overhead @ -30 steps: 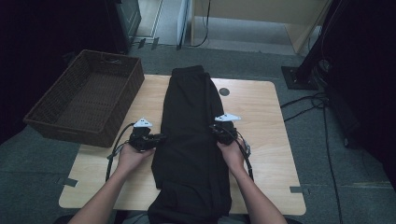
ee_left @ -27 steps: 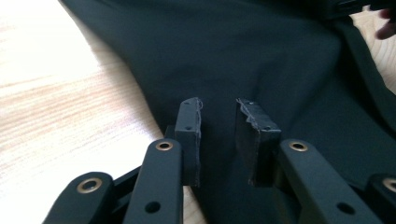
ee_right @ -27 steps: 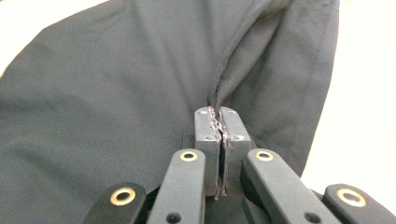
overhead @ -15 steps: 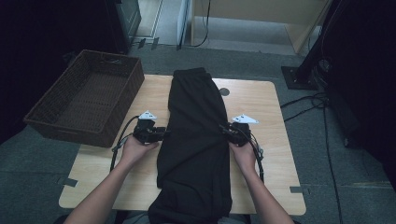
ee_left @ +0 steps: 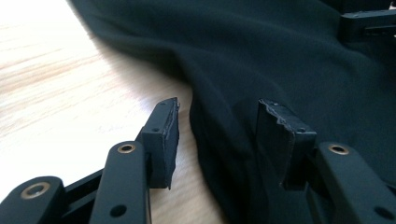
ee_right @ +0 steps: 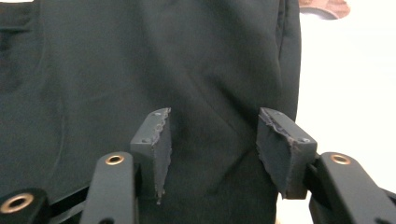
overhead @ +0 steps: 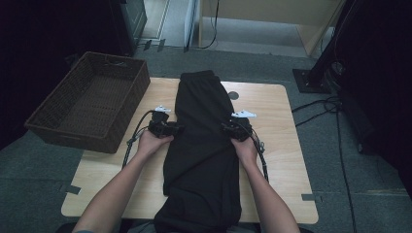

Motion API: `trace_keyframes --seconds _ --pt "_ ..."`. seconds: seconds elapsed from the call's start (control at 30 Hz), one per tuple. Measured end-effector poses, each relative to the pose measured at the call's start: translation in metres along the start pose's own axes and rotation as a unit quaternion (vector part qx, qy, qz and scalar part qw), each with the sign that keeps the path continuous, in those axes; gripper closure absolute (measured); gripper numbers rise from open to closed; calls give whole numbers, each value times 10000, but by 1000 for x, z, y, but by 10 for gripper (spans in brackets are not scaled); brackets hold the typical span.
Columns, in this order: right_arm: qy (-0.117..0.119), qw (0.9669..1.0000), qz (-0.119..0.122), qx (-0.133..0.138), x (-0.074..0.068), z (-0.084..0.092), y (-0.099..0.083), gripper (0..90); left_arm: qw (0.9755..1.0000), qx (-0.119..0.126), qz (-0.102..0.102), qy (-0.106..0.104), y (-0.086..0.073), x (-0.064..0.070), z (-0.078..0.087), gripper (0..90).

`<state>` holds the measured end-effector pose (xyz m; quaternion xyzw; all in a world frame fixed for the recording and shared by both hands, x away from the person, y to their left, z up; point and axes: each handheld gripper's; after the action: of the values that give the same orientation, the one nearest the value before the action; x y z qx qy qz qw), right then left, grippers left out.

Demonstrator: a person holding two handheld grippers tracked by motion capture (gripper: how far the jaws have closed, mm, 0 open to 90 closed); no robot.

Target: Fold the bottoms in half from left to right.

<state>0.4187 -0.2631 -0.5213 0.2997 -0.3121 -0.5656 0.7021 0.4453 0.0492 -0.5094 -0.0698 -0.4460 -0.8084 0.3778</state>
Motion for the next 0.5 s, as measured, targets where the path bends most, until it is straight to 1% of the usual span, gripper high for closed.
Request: trace_keyframes --seconds 0.03,0.07,0.1,0.13,0.17,0.2,0.23,0.27,0.3,0.33,0.4,0.5 --pt "-24 10000 7 -2 -2 -1 1 499 10000 -13 -5 -27 1 0 -1 527" --pt "-66 10000 39 -8 -4 -1 1 553 10000 -45 -18 -60 1 1 -2 563" --pt "-92 9999 131 -1 -7 -1 1 612 9999 -116 -59 -100 1 2 -4 643" --pt "-37 9998 175 20 -8 0 1 671 9998 -157 -122 -83 1 4 -5 707" --pt "-11 9999 163 20 -10 1 1 741 9996 -202 -157 -92 1 5 -6 766" --pt "72 9998 176 29 -12 2 0 833 9996 -221 -150 -113 0 6 -6 825" --pt "161 9995 265 41 -14 4 -2 892 9996 -191 -137 -134 -2 6 -5 850" --pt "183 9992 355 42 -15 6 -3 895 9996 -193 -144 -156 -4 7 -4 859" --pt "228 9991 348 23 -15 9 -5 899 9996 -195 -155 -165 -6 9 -2 861" --pt "285 9991 297 -28 -14 12 -6 900 9994 -222 -216 -178 -9 11 1 862" --pt "444 9988 156 -102 -12 20 -13 900 9991 -241 -263 -244 -16 17 7 862" --pt "590 9981 90 -164 -14 37 -26 898 9989 -236 -262 -321 -30 30 17 857"
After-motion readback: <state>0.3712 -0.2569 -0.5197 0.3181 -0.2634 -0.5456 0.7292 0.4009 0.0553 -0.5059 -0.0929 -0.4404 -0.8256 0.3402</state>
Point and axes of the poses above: each handheld gripper's, and its own axes: z roughly backward along the jaws, y roughly out of its top, x roughly to its right, and after that the axes turned 15 degrees about -y, right-handed
